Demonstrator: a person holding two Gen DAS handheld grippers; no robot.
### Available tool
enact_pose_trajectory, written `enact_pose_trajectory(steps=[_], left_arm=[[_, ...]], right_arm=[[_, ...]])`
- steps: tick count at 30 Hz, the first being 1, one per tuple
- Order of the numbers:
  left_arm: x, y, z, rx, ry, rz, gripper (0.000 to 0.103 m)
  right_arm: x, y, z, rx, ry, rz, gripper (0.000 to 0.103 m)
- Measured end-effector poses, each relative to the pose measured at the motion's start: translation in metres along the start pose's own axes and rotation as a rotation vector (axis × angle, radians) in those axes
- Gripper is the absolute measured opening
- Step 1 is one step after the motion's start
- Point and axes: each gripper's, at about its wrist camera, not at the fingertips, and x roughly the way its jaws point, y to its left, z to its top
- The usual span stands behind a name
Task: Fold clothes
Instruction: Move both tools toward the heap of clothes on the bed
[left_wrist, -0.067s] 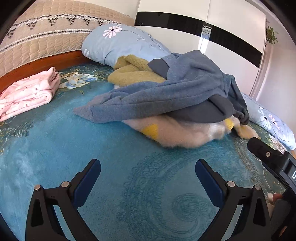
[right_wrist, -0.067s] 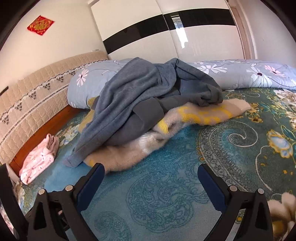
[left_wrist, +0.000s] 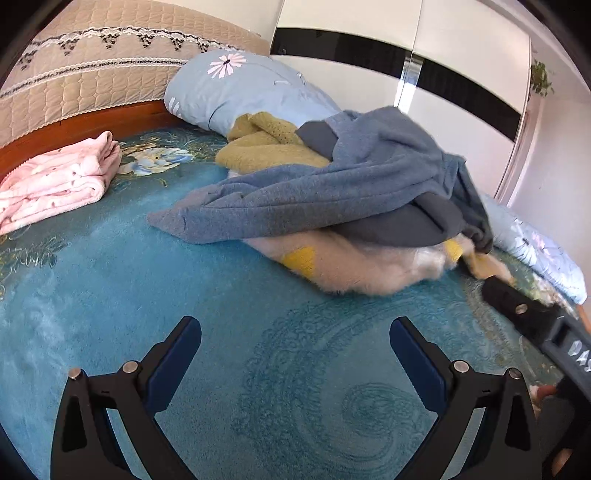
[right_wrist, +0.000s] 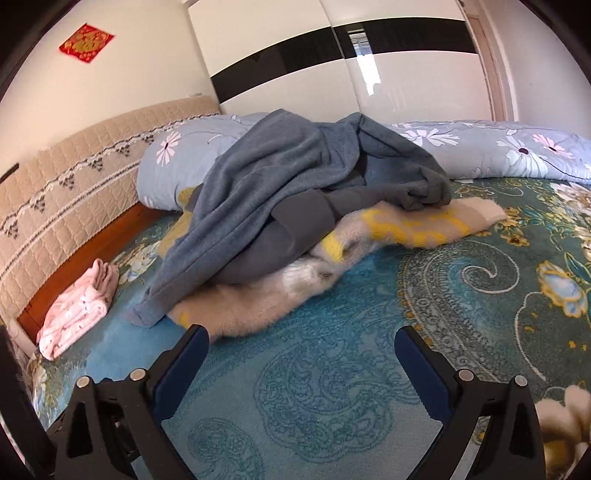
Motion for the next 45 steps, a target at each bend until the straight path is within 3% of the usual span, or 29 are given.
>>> enact_pose_trajectory(steps=[10, 14, 18, 20, 26, 31, 45], left_arm=[[-0.01, 0.02, -0.009, -0.07, -0.056, -0.19, 0.102], [-0.011, 0.012, -0.004, -0.007, -0.023, -0.111, 0.102], [-0.005, -0.004, 0.006, 0.105, -0.032, 0.046, 0.102], [-0.003, -0.005, 0.007, 0.13, -0.033, 0.063, 0.102], [0.021, -0.007, 0.009, 0.178, 0.054, 0.019, 0.102], [0.025, -0.005, 0.005, 0.18, 0.075, 0.002, 0.102], [0.031, 0.011, -0.004, 0.083, 0.142, -0.001, 0.102]], right_arm=[[0.005, 0.014, -0.01, -0.107, 0.022, -0.056, 0.102], [0.007, 0.018, -0.013, -0.141, 0.03, -0.082, 0.102], [0.011, 0.008, -0.013, -0.106, 0.033, -0.119, 0.102], [0.014, 0.002, -0.014, -0.08, 0.044, -0.126, 0.102], [0.019, 0.003, -0.016, -0.094, 0.064, -0.13, 0.102], [0.021, 0.012, -0.019, -0.137, 0.068, -0.134, 0.102], [0.025, 0.014, -0.022, -0.15, 0.081, -0.129, 0.102]])
